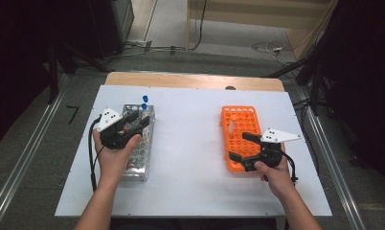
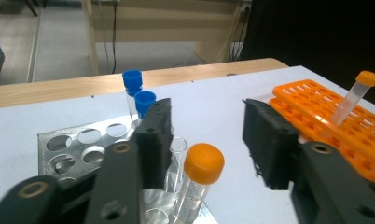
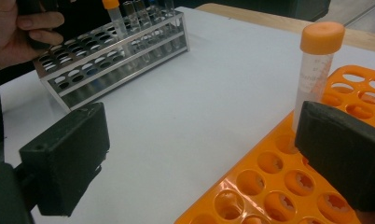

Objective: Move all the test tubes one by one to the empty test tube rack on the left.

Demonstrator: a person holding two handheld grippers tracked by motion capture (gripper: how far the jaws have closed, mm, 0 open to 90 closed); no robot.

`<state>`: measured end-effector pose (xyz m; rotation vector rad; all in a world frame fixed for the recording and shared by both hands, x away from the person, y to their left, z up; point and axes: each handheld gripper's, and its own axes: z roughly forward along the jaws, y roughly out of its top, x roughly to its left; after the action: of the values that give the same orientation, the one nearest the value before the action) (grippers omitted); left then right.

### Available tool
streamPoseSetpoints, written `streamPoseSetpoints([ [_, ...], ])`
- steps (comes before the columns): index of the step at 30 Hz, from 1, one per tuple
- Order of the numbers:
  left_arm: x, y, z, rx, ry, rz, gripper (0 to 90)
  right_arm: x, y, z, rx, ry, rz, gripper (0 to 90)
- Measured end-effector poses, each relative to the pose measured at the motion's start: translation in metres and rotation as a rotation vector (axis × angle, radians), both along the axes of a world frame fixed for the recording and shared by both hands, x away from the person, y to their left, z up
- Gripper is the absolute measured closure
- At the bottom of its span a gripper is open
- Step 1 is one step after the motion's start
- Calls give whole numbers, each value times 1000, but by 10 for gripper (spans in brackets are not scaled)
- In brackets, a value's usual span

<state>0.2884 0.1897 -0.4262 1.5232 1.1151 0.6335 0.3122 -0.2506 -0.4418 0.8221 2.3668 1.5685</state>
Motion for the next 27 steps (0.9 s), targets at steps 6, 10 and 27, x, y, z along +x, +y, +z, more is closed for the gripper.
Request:
streamPoseSetpoints([
  [6,-5,-4,5,-20,-1,-43,326,6,-2,-2,-5,5,-50,30],
  [10,-11,-13,6,-20,5,-88,239,13,0,-4,-23,-3,-124,89],
  [27,-23,-36,5,-28,10,-184,148,54,20,-14,-152,50,-291,442],
])
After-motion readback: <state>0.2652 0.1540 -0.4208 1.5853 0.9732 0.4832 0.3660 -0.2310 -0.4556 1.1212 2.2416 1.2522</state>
